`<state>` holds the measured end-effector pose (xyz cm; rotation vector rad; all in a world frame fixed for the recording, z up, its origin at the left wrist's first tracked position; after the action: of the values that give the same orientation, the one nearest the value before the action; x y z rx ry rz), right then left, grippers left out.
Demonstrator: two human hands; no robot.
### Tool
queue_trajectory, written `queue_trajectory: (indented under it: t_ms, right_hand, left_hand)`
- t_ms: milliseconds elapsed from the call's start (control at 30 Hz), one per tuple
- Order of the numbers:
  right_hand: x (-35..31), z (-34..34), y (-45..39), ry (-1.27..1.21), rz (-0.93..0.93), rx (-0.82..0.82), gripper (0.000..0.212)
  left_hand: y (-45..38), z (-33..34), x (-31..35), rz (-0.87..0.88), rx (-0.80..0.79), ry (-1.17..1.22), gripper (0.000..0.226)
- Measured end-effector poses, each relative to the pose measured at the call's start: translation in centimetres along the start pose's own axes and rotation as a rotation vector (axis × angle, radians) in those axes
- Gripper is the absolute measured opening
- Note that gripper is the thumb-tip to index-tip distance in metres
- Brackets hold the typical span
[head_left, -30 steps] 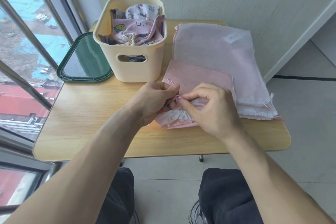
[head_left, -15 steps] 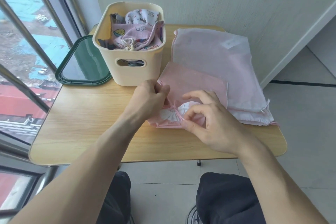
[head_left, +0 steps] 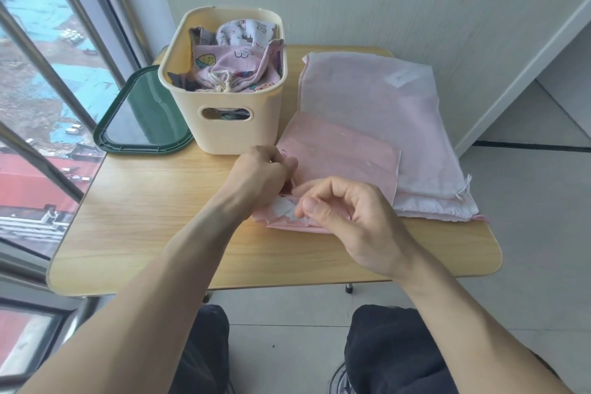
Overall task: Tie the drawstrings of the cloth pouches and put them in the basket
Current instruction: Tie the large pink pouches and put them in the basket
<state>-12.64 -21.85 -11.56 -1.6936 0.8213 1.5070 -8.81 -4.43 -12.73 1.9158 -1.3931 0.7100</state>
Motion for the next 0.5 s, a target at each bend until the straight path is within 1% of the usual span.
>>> queue_trajectory:
  t_ms: [100,200,300,367,400,433,467,500]
  right_hand:
    - [-0.5,-0.3,0.1,0.064,0.042,-0.031,0.024]
    - [-1.1,-0.6,0.3,0.096,0.062,-0.075,0.025]
    - [-1.2,-1.1,0.3,0.029,0.117,-0.100,0.025]
    - [-1.4,-1.4,-0.1,-0.022,0.138,-0.100,0.026]
    - [-1.4,-1.5,-0.3,-0.085,0.145,-0.067,0.026]
    - [-1.1,-1.7,-0.5,-0.209,0.161,-0.003,0.025]
    - [-0.9,-1.9,-0.6,-0.396,0.197,0.094,0.023]
    - [-0.8,-2.2,-0.8,-0.582,0.230,0.203,0.022]
  left_hand:
    - [-0.2,0.2,-0.2,-0.002,0.015,-0.012,0.028]
    - [-0.4,0.3,0.0,0.029,0.057,-0.097,0.030]
    - [-0.4,0.3,0.1,0.082,0.096,-0.159,0.033]
    - [-0.2,0.4,0.2,0.148,0.134,-0.196,0.035]
    - [-0.1,0.1,0.4,0.200,0.133,-0.200,0.035]
    - [-0.1,-0.3,0.5,0.258,0.102,-0.193,0.033]
    - [-0.3,-0.9,0.5,0.311,0.031,-0.160,0.031]
    - [-0.5,-1.7,0.5,0.358,-0.052,-0.116,0.037]
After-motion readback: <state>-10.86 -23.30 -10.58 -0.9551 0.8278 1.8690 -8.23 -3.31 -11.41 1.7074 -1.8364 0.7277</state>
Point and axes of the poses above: each hand's wrist, its own y-axis away from the middle knuckle, its own z-axis out of the palm, x = y × z, the point moved 2 cm from there along -y, towards the middle knuckle, and after that the axes turned 10 degrees about -y, right-handed, at the moved point
